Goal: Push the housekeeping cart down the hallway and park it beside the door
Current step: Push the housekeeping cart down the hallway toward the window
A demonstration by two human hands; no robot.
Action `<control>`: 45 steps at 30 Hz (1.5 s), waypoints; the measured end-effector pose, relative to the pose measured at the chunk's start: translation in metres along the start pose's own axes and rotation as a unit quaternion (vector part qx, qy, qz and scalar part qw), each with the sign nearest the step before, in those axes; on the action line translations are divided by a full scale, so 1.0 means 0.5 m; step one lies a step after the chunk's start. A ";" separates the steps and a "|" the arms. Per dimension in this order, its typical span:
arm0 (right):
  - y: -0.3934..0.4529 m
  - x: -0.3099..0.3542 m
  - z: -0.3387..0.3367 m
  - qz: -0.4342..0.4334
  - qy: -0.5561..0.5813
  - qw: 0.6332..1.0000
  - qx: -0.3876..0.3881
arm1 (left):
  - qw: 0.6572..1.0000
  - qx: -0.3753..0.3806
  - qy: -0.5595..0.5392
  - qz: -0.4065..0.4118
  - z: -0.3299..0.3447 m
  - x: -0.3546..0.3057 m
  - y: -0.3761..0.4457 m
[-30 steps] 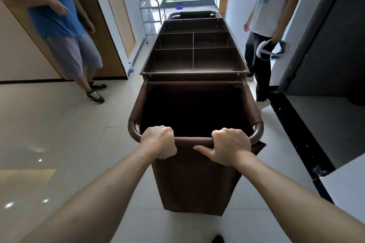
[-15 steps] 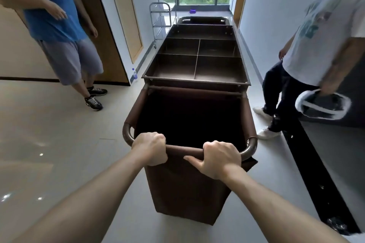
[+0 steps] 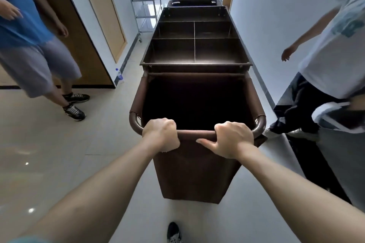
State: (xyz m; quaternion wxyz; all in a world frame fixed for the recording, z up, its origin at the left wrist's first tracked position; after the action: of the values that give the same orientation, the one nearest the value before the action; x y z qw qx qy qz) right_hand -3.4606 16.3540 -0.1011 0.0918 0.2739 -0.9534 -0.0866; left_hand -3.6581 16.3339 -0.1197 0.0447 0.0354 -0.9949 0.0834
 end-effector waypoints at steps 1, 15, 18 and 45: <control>0.032 -0.011 0.007 0.003 -0.004 1.000 0.005 | 1.000 0.001 0.001 0.004 -0.005 0.006 0.033; 0.428 -0.072 0.083 0.029 -0.003 1.000 0.001 | 0.997 -0.051 -0.004 0.051 -0.063 0.146 0.428; 0.509 -0.081 0.105 0.027 0.002 1.000 -0.002 | 0.996 -0.067 0.000 0.051 -0.069 0.181 0.511; 1.343 -0.281 0.277 0.049 0.043 0.998 -0.025 | 0.997 -0.066 0.028 0.040 -0.176 0.433 1.388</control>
State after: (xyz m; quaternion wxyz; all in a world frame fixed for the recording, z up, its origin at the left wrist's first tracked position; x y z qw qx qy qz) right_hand -3.7144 17.0064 -0.1085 0.1434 0.2275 -0.9586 -0.0939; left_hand -3.9199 17.0180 -0.1256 0.0713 -0.0093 -0.9972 0.0200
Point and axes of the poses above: each hand's wrist, its own y-axis towards the middle knuckle, its own z-axis out of the palm, x = y × z, the point moved 8 cm from there along y, towards the middle knuckle, and after that the axes turned 7 degrees about y, right-handed, at the moved point
